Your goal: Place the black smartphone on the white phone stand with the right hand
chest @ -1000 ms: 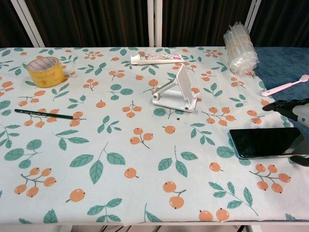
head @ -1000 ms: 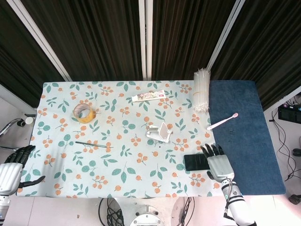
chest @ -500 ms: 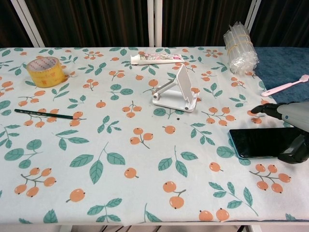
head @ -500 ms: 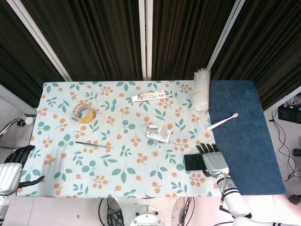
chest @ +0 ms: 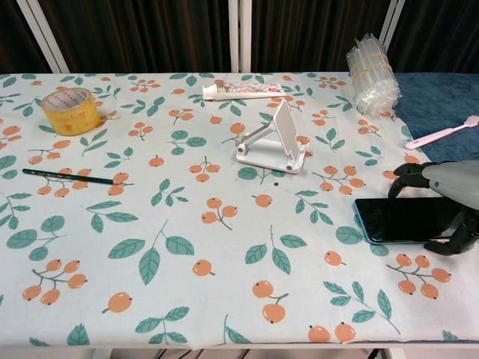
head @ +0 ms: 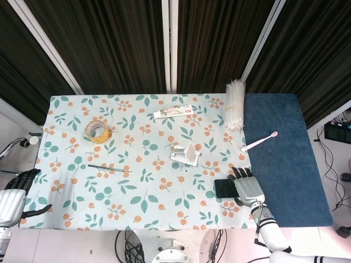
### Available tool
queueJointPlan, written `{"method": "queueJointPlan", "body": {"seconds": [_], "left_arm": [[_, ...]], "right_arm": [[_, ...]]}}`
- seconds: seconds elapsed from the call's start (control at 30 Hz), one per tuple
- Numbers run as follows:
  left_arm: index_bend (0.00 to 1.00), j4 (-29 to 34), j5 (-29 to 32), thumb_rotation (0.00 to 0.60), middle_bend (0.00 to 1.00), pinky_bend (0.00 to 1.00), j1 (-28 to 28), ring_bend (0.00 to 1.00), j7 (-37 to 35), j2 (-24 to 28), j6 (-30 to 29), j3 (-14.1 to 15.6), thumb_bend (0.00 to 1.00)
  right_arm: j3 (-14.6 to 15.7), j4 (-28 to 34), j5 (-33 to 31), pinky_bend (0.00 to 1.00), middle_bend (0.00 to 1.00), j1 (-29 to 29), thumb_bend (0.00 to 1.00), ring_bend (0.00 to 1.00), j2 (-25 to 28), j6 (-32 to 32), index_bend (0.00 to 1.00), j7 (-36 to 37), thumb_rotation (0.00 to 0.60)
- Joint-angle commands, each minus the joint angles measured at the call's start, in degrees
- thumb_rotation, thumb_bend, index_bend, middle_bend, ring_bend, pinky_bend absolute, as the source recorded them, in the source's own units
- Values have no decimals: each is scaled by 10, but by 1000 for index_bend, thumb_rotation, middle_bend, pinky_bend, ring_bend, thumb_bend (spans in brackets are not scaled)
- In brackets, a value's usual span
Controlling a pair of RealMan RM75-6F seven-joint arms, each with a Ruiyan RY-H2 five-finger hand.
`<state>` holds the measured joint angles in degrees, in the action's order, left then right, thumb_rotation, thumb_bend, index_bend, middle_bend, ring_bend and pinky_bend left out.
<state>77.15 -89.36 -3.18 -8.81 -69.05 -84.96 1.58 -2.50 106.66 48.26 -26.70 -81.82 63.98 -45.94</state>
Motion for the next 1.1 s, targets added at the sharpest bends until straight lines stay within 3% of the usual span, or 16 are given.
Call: {"method": "queueJointPlan", "body": {"seconds": [0.03,0.27,0.47,0.77,1.0,1.1], "left_arm": [[97,0,0,434,100,216,0,106,0,0,0,0,18],[97,-2,1,433,100,216,2,106,0,-1,-1,1,17],[98,-5,2,435,100,216,3,106,-3,-3,0,1,18],[97,-7,2,435,99,217,3,106,-4,-4,2,2,18],[98,-5,3,438,99,218,3,106,-3,-3,2,2,17],[97,-5,4,436,99,218,4,106,-4,-4,3,2,18]], "right_arm": [[4,-2,2,0,0,-2,176,0,-2,3,248,3,600],[12,-9,22,0,0,-2,200,0,-7,14,365,27,600],[10,-18,50,0,10,5,274,0,-5,8,506,89,600],[17,-53,116,0,257,22,327,0,-8,10,584,173,600],[16,-67,145,0,364,30,336,19,-9,11,587,217,600],[14,-75,168,0,401,38,339,82,-10,20,594,251,600]]}}
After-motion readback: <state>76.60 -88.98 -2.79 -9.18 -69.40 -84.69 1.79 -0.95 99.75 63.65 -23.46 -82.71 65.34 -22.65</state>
